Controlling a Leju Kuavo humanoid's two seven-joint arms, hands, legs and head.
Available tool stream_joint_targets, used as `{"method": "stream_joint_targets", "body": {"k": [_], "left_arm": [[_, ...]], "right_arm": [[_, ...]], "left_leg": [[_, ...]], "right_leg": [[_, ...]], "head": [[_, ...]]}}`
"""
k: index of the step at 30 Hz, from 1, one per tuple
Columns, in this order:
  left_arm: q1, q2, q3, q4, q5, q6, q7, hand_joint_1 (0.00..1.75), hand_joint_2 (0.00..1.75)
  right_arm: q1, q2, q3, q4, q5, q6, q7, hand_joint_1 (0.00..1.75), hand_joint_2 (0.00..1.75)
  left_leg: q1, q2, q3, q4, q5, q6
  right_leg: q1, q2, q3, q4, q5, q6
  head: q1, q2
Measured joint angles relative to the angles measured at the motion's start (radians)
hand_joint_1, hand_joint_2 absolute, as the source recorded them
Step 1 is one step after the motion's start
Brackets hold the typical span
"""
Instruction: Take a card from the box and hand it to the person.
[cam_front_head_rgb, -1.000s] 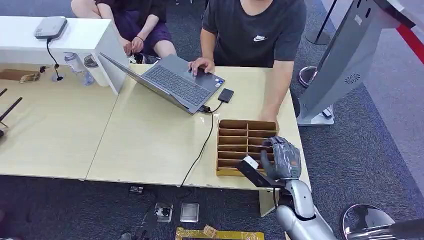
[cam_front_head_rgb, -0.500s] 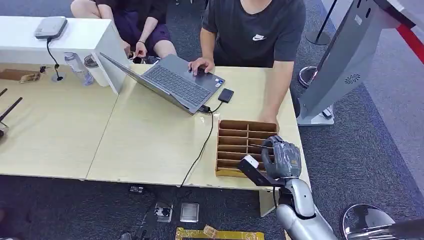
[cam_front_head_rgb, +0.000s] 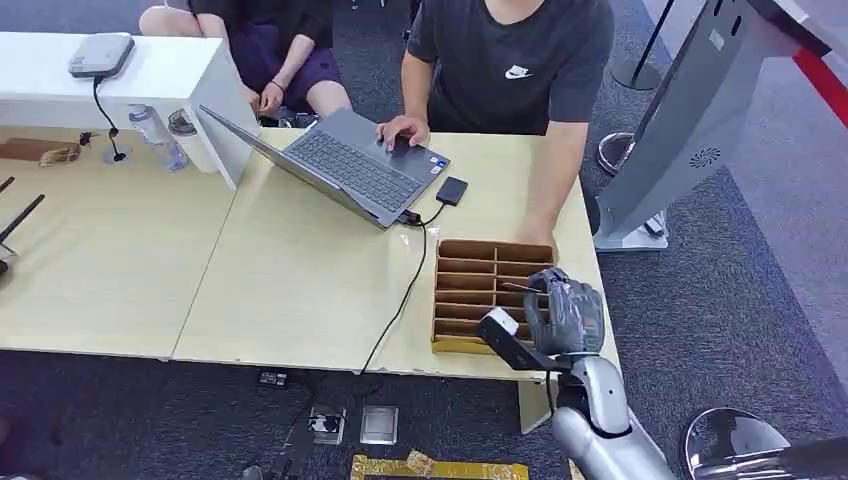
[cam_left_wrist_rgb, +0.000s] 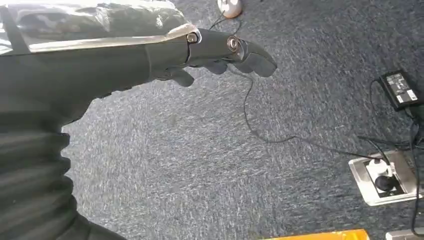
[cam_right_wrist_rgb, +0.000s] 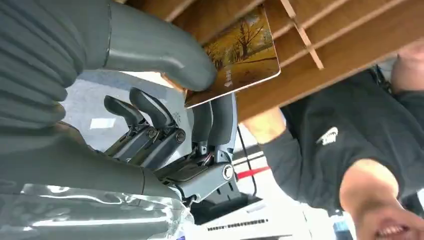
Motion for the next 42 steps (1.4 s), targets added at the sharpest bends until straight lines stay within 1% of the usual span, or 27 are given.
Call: {"method": "stream_joint_targets", "body": {"k": [6, 14, 23, 30, 35, 39, 42], "left_arm": [[0.000, 0.000, -0.007, 0.000, 0.012, -0.003, -0.008, 0.00, 1.75], [0.000, 0.000, -0.023, 0.000, 0.015, -0.003, -0.012, 0.00, 1.75], [0.000, 0.000, -0.027, 0.000, 0.030, -0.003, -0.021, 0.00, 1.75], [0.000, 0.000, -0.035, 0.000, 0.037, -0.003, -0.024, 0.00, 1.75], [-0.001, 0.000, -0.043, 0.000, 0.045, -0.003, -0.027, 0.00, 1.75], [-0.001, 0.000, -0.050, 0.000, 0.048, -0.003, -0.027, 0.00, 1.75], [-0.002, 0.000, -0.056, 0.000, 0.051, -0.003, -0.027, 0.00, 1.75]], "right_arm": [[-0.017, -0.014, 0.000, -0.063, 0.015, 0.017, 0.008, 1.75, 1.75], [-0.070, -0.029, 0.000, -0.148, 0.029, 0.037, 0.011, 1.75, 1.75], [-0.113, -0.033, 0.001, -0.171, -0.003, 0.037, -0.014, 1.75, 1.75], [-0.159, -0.023, 0.008, -0.138, -0.044, 0.034, -0.065, 1.75, 1.75], [-0.179, -0.007, 0.013, -0.103, -0.062, 0.032, -0.080, 1.75, 1.75], [-0.198, 0.010, 0.020, -0.056, -0.089, 0.028, -0.107, 1.75, 1.75], [-0.219, 0.032, 0.027, 0.016, -0.126, 0.011, -0.141, 1.75, 1.75]], "left_leg": [[0.000, 0.000, 0.000, 0.000, 0.000, 0.000], [0.000, 0.000, 0.000, 0.000, 0.000, 0.000], [0.000, 0.000, 0.000, 0.000, 0.000, 0.000], [0.000, 0.000, 0.000, 0.000, 0.000, 0.000], [0.000, 0.000, -0.001, 0.000, 0.000, 0.000], [0.000, 0.000, -0.001, 0.000, 0.000, 0.000], [0.000, 0.000, -0.001, 0.000, 0.000, 0.000]], "right_leg": [[0.000, 0.000, 0.000, 0.000, 0.000, 0.000], [0.000, 0.000, 0.000, 0.000, 0.000, 0.000], [0.000, 0.000, 0.000, 0.000, 0.000, 0.000], [0.000, 0.000, 0.000, 0.000, 0.000, 0.000], [0.000, 0.000, 0.000, 0.000, 0.000, 0.000], [0.000, 0.000, 0.000, 0.000, 0.000, 0.000], [0.000, 0.000, 0.000, 0.000, 0.000, 0.000]], "head": [[0.001, 0.000], [0.000, 0.000], [0.000, 0.000], [0.001, 0.000], [0.000, 0.000], [0.001, 0.000], [0.000, 0.000]]}}
